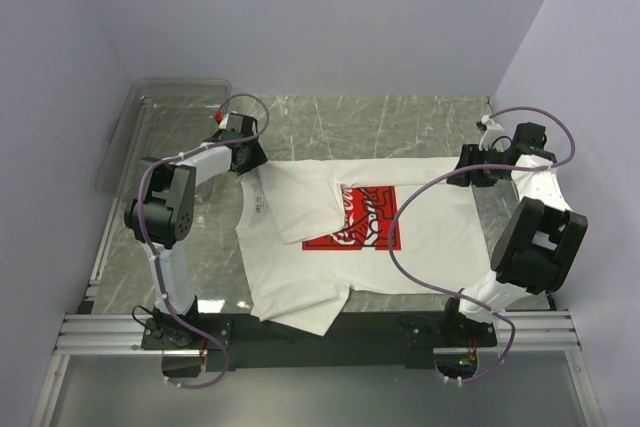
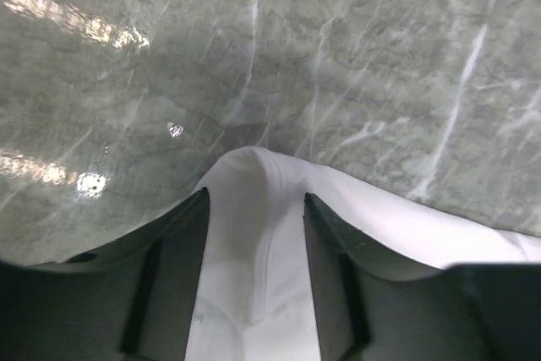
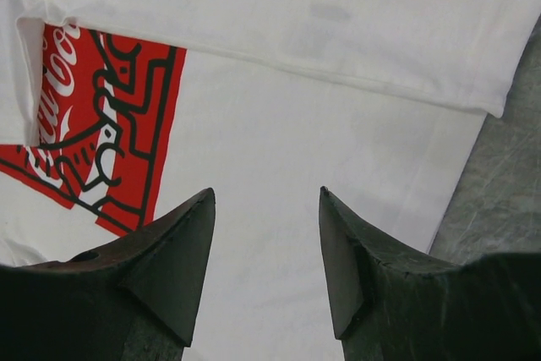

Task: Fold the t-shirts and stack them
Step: Fold the tshirt

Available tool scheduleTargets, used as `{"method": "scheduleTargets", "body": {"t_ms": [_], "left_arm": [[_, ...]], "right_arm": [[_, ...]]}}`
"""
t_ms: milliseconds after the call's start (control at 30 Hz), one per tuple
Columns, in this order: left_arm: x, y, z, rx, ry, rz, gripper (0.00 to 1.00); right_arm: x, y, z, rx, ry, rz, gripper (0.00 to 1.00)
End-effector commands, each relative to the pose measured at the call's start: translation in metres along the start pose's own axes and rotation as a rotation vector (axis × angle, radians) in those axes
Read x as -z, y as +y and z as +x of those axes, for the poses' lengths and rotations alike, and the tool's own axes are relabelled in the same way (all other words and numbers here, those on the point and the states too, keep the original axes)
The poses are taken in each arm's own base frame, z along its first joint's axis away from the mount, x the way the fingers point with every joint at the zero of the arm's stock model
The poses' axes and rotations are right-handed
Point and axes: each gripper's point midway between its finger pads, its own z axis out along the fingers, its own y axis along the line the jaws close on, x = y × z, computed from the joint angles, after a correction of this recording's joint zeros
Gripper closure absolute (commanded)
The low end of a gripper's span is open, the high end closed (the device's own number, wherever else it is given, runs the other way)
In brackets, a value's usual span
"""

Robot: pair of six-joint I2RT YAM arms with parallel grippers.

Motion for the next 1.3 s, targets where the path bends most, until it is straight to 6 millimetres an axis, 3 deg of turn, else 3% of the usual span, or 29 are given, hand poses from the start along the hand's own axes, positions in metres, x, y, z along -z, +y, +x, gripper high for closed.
{"method": "scheduleTargets", "body": {"t_ms": [0, 67, 200, 300, 333, 400, 433, 500, 567, 633, 667, 767, 800, 833, 933, 1033, 1167, 1267], "left_arm": [[0.042, -0.034, -0.039, -0.024, -0.093, 0.112, 0.45], [0.057, -0.049, -0.045, -0.042, -0.117, 0.165, 0.40], [0.110, -0.086, -0.050, -0.112, -0.161, 0.340, 0.35], [0.147, -0.096, -0.037, -0.171, -0.170, 0.441, 0.34], [0.157, -0.096, -0.030, -0.185, -0.162, 0.472, 0.33], [0.185, -0.088, -0.017, -0.205, -0.182, 0.531, 0.31], [0.195, -0.083, -0.012, -0.204, -0.182, 0.551, 0.29], [0.223, -0.068, 0.002, -0.189, -0.191, 0.597, 0.24], [0.247, -0.052, 0.012, -0.175, -0.209, 0.610, 0.18], [0.259, -0.035, 0.017, -0.152, -0.203, 0.581, 0.15], [0.275, -0.028, 0.014, -0.139, -0.239, 0.583, 0.11], [0.298, -0.006, 0.014, -0.090, -0.272, 0.539, 0.08], [0.303, 0.000, 0.014, -0.066, -0.283, 0.527, 0.08], [0.307, 0.005, 0.015, -0.050, -0.288, 0.518, 0.08], [0.321, 0.024, 0.022, 0.017, -0.310, 0.503, 0.07], [0.333, 0.037, 0.028, 0.093, -0.333, 0.512, 0.07], [0.340, 0.054, 0.037, 0.150, -0.351, 0.509, 0.06], [0.344, 0.060, 0.039, 0.160, -0.357, 0.494, 0.06]], "right_arm": [[0.017, 0.014, -0.007, 0.106, -0.022, -0.014, 0.40], [0.020, 0.022, -0.001, 0.158, -0.003, -0.043, 0.39], [0.019, 0.047, 0.019, 0.336, 0.066, -0.138, 0.37], [0.021, 0.069, 0.052, 0.550, 0.136, -0.240, 0.37], [0.019, 0.083, 0.078, 0.594, 0.193, -0.305, 0.37], [0.022, 0.096, 0.094, 0.800, 0.197, -0.361, 0.36], [0.019, 0.112, 0.118, 0.898, 0.238, -0.442, 0.36], [0.018, 0.135, 0.144, 0.991, 0.266, -0.522, 0.36], [0.016, 0.175, 0.161, 1.158, 0.254, -0.631, 0.36], [0.007, 0.197, 0.173, 1.226, 0.224, -0.656, 0.36], [0.009, 0.225, 0.183, 1.340, 0.196, -0.723, 0.36], [0.006, 0.264, 0.196, 1.453, 0.152, -0.773, 0.36], [0.012, 0.287, 0.215, 1.526, 0.161, -0.855, 0.37], [0.012, 0.301, 0.218, 1.539, 0.148, -0.869, 0.37], [0.016, 0.333, 0.245, 1.638, 0.158, -0.952, 0.40], [0.016, 0.350, 0.273, 1.711, 0.215, -1.006, 0.41], [0.005, 0.354, 0.306, 1.805, 0.314, -1.008, 0.41], [-0.003, 0.363, 0.318, 1.811, 0.342, -0.994, 0.41]]}}
